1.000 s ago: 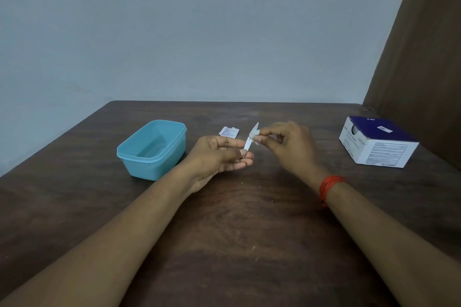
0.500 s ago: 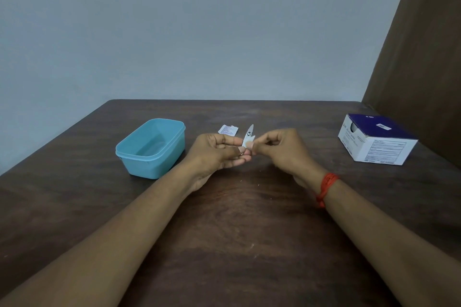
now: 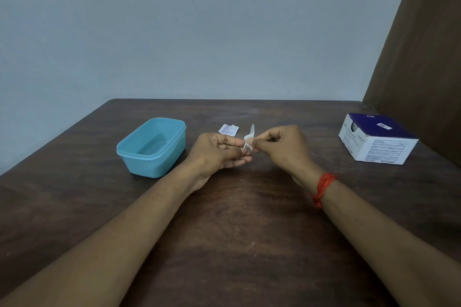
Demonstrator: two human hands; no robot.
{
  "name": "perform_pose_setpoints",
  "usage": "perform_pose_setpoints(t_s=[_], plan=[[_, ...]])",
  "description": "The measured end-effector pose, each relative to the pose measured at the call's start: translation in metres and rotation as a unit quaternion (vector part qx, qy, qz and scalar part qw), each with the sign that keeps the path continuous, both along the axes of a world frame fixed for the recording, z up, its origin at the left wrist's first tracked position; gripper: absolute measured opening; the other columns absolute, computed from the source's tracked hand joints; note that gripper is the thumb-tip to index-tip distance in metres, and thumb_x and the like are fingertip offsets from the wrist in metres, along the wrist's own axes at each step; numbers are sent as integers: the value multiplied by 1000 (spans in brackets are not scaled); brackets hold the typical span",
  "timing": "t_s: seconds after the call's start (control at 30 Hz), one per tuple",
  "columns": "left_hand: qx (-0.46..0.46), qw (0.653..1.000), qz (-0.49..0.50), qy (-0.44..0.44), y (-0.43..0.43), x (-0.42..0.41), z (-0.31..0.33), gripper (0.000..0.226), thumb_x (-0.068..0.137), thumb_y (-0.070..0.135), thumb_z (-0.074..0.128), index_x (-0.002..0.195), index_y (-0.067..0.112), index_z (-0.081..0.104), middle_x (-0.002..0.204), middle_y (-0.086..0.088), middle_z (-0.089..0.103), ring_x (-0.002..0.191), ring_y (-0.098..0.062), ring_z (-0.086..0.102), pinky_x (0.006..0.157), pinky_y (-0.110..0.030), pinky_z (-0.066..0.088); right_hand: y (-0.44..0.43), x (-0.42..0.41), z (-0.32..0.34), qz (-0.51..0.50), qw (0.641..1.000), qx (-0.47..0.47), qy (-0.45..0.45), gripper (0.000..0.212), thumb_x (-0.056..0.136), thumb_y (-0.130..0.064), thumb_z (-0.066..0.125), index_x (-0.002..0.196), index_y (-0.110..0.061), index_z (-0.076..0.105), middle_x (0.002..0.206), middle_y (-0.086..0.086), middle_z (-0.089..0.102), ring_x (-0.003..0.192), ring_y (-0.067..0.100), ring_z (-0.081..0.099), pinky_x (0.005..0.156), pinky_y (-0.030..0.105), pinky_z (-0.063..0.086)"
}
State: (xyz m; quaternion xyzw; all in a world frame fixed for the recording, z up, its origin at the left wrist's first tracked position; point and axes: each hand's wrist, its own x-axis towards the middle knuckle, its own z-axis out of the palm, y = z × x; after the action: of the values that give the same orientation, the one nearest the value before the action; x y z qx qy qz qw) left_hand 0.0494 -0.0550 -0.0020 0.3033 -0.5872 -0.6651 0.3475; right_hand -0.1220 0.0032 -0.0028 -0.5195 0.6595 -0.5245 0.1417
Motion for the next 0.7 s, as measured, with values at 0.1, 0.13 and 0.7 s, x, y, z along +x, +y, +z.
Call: perform_pose_setpoints(t_s=[0.1, 0.13, 0.7], plan=[[-6, 1000, 5, -4, 1, -1, 1, 16, 85, -9, 71, 100, -5, 70, 93, -21, 77, 87, -31, 77, 74, -29, 63, 0, 1, 1, -29, 999, -21, 1, 18, 76, -34, 84, 62, -28, 75, 64, -19, 72, 61, -9, 64, 53, 5, 40], [-6, 1000, 5, -4, 1, -1, 1, 16, 85, -9, 71, 100, -5, 70, 92, -21, 77, 86, -30, 77, 73, -28, 63, 0, 1, 0, -24, 1000, -14, 1, 18, 76, -33, 84, 62, -28, 75, 64, -19, 72, 62, -8, 65, 54, 6, 41], [-4, 1000, 8, 27, 4, 0, 3, 37, 87, -12, 68, 111, 4, 44, 90, -27, 74, 81, -35, 76, 67, -31, 62, 3, 4, -1, 77, 986, 48, -141, 11, 84, -18, 81, 89, -9, 80, 69, -9, 74, 45, -8, 53, 43, 4, 35]])
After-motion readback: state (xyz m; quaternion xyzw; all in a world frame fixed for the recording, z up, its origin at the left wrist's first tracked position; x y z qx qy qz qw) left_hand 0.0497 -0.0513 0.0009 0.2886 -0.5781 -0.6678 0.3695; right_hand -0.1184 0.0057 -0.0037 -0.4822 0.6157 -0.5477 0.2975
